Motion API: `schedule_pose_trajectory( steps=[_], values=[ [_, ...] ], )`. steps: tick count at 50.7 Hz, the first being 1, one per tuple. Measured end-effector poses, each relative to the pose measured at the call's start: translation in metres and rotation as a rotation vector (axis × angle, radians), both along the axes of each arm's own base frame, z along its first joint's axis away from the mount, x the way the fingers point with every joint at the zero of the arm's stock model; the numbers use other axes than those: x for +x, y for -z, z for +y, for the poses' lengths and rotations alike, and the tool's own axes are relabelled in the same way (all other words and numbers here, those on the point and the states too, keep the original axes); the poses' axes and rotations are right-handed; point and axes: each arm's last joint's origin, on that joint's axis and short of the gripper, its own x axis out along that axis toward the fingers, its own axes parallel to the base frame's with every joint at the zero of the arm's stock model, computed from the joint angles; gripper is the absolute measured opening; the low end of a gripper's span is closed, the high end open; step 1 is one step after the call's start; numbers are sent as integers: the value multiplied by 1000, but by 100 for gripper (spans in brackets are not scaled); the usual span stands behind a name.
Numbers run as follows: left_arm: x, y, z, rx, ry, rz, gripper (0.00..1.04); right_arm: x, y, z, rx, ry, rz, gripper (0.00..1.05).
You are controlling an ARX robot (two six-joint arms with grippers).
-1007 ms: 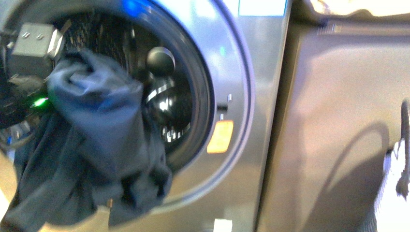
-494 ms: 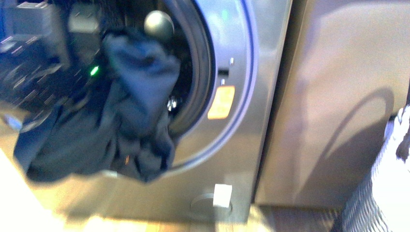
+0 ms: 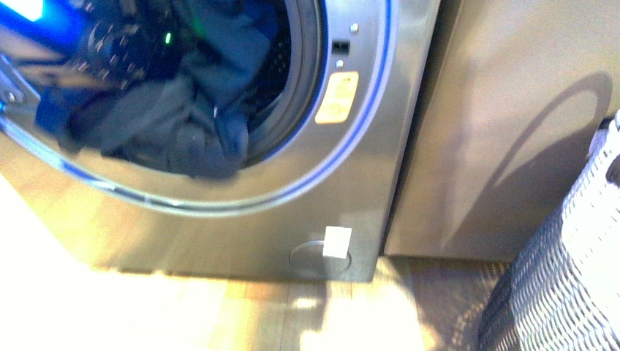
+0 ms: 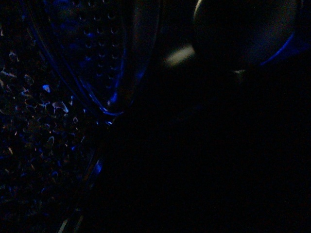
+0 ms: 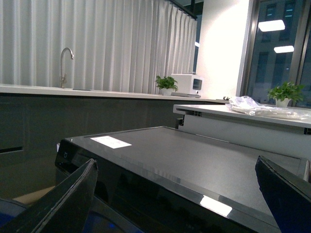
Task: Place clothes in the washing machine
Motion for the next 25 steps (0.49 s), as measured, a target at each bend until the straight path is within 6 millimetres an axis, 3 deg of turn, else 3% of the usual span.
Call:
schedule_pose_trajectory(
  steps=[17, 25],
  values=[
    [24, -7, -7, -2, -19, 6, 7, 0, 0, 0, 0, 0, 0, 97],
    [29, -13, -7, -2, -16, 1, 7, -5, 10, -7, 94, 242, 57, 97]
  ],
)
